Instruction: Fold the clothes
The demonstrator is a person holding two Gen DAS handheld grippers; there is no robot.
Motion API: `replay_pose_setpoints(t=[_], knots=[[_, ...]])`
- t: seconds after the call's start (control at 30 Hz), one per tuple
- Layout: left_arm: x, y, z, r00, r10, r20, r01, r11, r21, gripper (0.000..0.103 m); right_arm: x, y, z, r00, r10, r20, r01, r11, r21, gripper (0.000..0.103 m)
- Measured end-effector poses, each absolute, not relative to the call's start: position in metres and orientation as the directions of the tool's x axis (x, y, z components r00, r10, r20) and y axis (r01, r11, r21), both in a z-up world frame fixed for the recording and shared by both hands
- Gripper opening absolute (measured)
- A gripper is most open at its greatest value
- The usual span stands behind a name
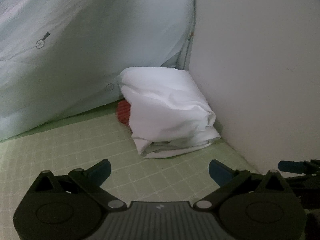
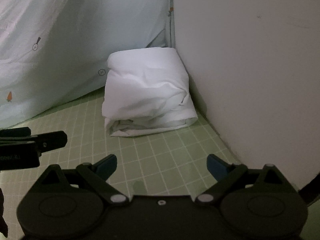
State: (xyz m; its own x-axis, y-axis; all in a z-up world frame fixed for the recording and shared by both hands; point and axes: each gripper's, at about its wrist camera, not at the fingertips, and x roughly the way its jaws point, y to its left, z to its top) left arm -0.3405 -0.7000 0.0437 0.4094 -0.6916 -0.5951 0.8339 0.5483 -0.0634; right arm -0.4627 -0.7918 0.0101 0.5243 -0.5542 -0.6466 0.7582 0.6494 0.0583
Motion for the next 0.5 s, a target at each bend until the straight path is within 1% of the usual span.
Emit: replay_pose_setpoints(t=[0.5], knots=[[-0.3510,-0.7029,0.0449,0.407,-0.692,-0.596,0.846,0.531,-0.038,0.103,-0.4732,-0.7934,0.0117,0.527,-0.561,-0.638,0.773,0.629,0.085,0.098]])
